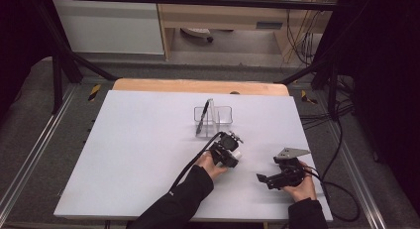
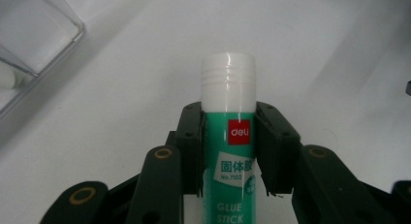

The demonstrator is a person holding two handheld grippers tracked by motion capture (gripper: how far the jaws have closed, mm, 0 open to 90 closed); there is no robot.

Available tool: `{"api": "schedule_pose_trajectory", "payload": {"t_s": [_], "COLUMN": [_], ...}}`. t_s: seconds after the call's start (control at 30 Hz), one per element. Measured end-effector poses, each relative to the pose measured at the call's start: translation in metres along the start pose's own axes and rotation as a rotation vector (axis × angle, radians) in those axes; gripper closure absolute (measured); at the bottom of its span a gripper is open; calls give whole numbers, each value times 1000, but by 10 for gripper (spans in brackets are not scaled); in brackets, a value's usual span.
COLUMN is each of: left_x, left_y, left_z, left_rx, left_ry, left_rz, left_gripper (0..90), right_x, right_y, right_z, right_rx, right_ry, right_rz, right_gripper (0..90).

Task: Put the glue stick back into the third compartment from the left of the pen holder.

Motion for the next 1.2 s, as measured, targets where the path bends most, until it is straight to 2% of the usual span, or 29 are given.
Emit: {"api": "schedule_pose_trajectory", "payload": {"t_s": [0.2,0.53,0.8,1.2], "left_x": [3,5,12,22], "left_y": [-3,-6,-8,-1], "left_z": [-8,-34,-55,-81], "left_rx": [-23,-130,-217,-321], "left_ry": [-1,-14,-14,-14], "left_rz": [0,-11,-35,-62], "left_gripper": [655,654,654,654], "right_x": [0,1,1,2], "right_y": [0,0,1,1], "right_z": [0,0,0,0], "right_rx": [1,-5,-14,-18], "right_ry": [3,4,8,14], "right_rz": [0,2,8,10], "right_gripper": [10,10,4,4]}}
Point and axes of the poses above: each handheld gripper's, and its own axes: z roughly forward along the jaws, y roughly out of its top, x roughly to its left, the point moved 8 cm from there along z, roughly forward along the jaws, and after that the axes turned 12 degrees about x, right-handed, at the moved point
